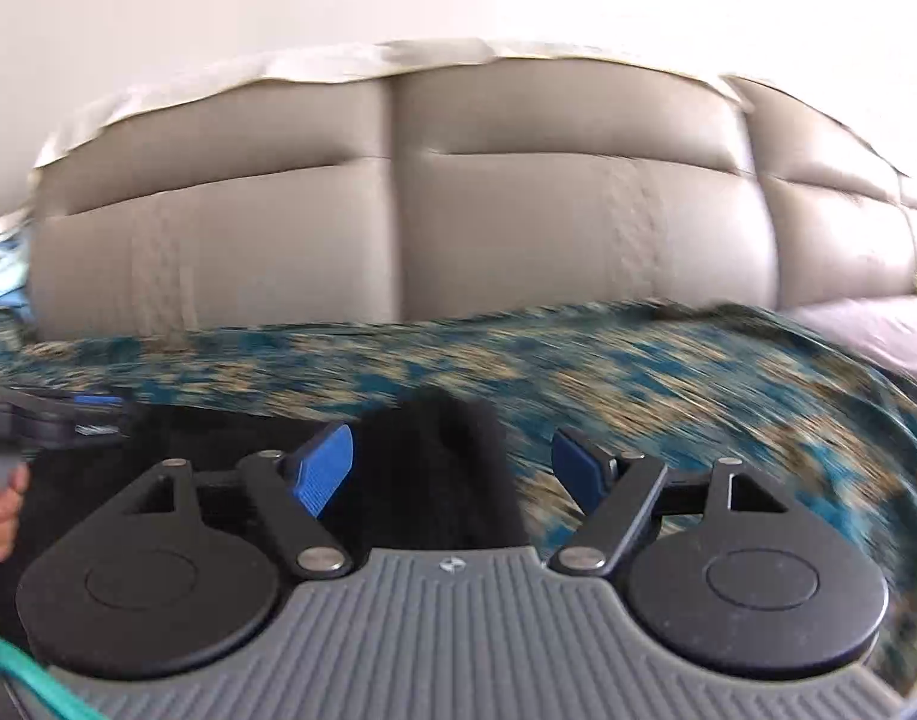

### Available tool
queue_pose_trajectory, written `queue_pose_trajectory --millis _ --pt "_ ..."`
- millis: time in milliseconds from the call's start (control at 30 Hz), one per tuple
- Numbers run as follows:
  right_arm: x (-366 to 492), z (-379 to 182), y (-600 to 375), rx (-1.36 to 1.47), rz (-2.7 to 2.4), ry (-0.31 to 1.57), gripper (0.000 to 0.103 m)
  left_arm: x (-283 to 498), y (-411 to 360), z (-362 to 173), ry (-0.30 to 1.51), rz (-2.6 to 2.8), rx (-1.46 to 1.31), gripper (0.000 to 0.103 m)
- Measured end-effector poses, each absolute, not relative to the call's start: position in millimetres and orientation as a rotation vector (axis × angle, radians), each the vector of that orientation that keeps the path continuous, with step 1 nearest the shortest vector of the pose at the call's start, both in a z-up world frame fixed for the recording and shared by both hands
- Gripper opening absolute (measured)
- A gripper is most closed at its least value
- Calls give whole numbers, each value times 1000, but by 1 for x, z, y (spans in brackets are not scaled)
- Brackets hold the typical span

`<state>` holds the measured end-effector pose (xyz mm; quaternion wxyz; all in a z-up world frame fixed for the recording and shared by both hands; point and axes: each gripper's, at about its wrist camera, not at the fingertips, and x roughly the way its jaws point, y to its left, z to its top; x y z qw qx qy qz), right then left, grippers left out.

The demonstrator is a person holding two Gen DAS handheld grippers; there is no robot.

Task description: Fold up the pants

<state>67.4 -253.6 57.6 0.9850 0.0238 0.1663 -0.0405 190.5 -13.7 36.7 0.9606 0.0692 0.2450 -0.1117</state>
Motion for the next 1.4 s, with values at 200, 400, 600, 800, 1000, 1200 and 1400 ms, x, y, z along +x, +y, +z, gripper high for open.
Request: queue_pose_trajectory --millis 200,400,600,800,1000,1200,1400 --pt "96 48 -203 -149 40 355 77 191 -14 35 494 -227 144 26" --pt "108 28 -196 -231 -76 421 70 192 -14 34 493 -230 145 26" --pt "110 18 -225 -114 -92 482 69 192 -14 34 494 -232 140 26" --pt "113 15 -250 69 -65 507 72 193 -13 34 494 -233 131 26" --pt "97 17 -238 -9 -88 429 78 185 -11 50 430 -205 170 29" --pt "83 38 -242 6 -78 262 68 163 4 69 389 -280 89 23" --pt "100 41 -218 -88 63 325 25 162 -4 54 470 -327 148 6"
